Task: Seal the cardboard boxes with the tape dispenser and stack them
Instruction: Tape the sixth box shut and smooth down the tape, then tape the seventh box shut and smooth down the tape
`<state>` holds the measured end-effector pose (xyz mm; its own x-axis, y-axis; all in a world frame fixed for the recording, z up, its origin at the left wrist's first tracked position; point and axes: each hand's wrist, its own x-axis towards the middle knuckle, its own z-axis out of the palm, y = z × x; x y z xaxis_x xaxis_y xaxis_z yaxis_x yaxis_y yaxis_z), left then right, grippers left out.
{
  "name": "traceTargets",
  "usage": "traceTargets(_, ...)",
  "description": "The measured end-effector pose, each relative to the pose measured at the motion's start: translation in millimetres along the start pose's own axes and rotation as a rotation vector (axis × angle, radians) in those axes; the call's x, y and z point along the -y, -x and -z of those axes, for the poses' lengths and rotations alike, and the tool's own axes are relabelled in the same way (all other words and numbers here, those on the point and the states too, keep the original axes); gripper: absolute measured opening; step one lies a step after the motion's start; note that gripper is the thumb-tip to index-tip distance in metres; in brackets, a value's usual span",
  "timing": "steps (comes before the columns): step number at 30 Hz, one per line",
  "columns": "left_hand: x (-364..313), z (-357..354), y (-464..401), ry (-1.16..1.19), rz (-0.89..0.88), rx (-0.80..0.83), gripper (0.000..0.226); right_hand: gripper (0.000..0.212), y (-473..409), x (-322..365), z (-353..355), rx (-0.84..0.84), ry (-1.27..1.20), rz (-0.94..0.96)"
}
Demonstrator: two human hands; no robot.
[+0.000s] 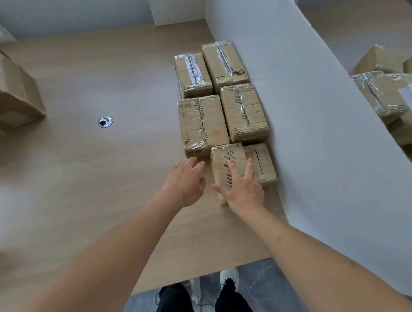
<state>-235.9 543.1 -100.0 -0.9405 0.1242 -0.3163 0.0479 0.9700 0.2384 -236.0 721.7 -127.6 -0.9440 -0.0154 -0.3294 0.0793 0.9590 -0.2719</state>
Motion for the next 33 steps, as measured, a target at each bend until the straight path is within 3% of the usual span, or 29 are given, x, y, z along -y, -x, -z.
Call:
traceTargets(10,-7,38,20,-0.036,-0.028,-0.095,0.041,0.062,10,17,48,-0.041,-0.004,0.142)
traceTargets(24,-6,142,115,-0.046,0.082,-0.321,0.047,0.056,88,91,175,-0.107,0.115,0.518)
traceTargets(33,54,184,205,-0.042,0.199,-0.452,0.049,0.056,138,183,190,-0.185,0.143,0.702)
